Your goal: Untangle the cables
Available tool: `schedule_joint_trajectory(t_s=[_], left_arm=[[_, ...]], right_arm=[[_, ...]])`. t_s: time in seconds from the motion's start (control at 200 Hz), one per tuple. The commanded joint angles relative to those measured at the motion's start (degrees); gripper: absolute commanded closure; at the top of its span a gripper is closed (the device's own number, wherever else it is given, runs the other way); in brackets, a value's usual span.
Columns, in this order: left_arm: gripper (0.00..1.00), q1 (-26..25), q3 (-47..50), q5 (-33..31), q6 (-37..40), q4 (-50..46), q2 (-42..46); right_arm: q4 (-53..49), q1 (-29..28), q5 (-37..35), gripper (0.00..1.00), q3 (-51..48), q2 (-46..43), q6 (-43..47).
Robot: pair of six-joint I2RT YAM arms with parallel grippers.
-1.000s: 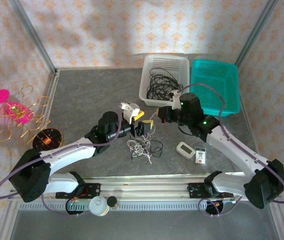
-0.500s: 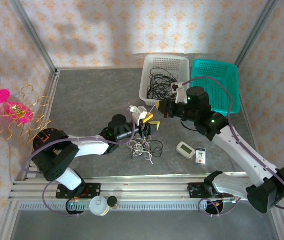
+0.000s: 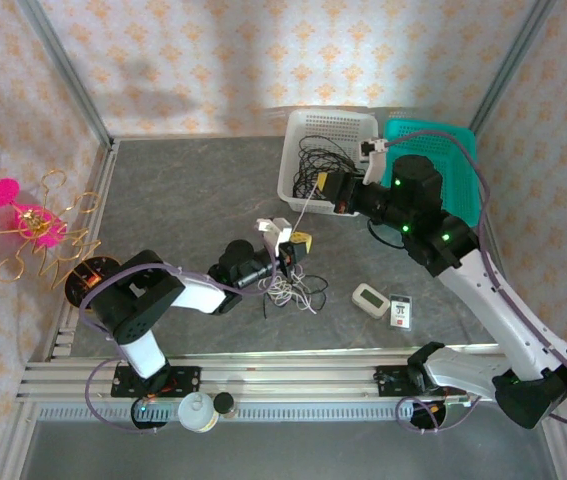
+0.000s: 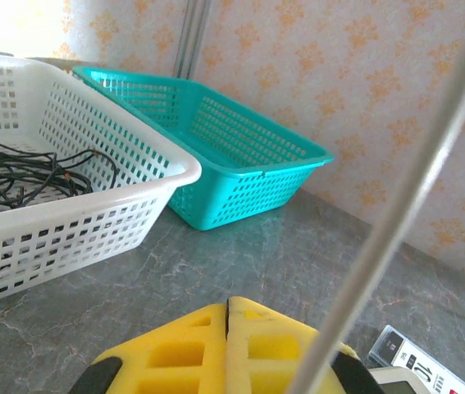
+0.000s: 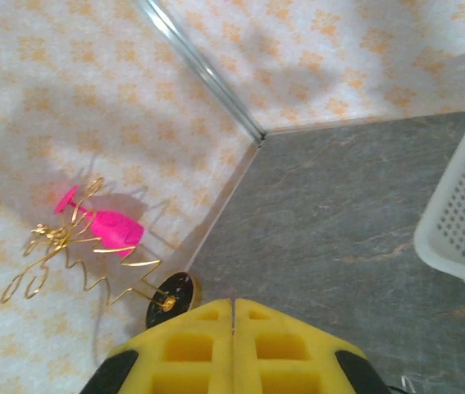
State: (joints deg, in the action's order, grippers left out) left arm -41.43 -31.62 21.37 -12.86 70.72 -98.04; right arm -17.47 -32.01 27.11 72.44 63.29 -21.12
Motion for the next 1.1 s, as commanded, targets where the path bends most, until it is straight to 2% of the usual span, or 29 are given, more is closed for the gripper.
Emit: schedule_joint_trajectory(t_s=[0.0,0.225,0.385,0.506,0.606,0.796,0.851,0.951,1.096], left_arm=[[1.00,-0.32,1.72,-1.49,-1.29,5.63,-1.36],[1.00,-0.31,2.26,-1.44,-0.63,4.66,-1.33],[1.00,-0.36,1.38,1.76,0.50,2.09,-0.68],[1.00,-0.37,1.06,1.64,2.02,-1.52,1.02],[1.00,-0.35,0.12,1.70,3.59,-6.00,2.26],[1.00,-0.32,-3.12,3.63,8.39,-17.01,5.08],[0.91,-0.40,-5.29,4.10,10.85,-23.17,6.13],[0.67,-0.26,-7.64,4.08,13.59,-30.45,7.15],[0.65,-0.36,-8.48,7.41,13.49,-29.28,5.29]], right_arm=[[0.61,-0.22,-6.88,1.00,4.91,-0.64,1.73],[-1.33,-0.16,-13.24,1.00,9.91,0.44,6.69],[-10.74,-0.07,-22.17,1.00,18.27,5.22,15.44],[-15.21,-0.09,-26.40,1.00,22.95,7.95,21.99],[-12.86,-0.08,-26.98,1.00,21.91,7.55,26.69],[-8.89,-0.07,-22.61,1.00,26.14,8.58,29.95],[-7.52,-0.08,-22.19,1.00,28.31,9.28,30.09],[-7.23,-0.07,-20.88,1.00,34.05,11.39,28.85],[-3.73,-0.07,-14.33,1.00,35.44,12.39,23.58]])
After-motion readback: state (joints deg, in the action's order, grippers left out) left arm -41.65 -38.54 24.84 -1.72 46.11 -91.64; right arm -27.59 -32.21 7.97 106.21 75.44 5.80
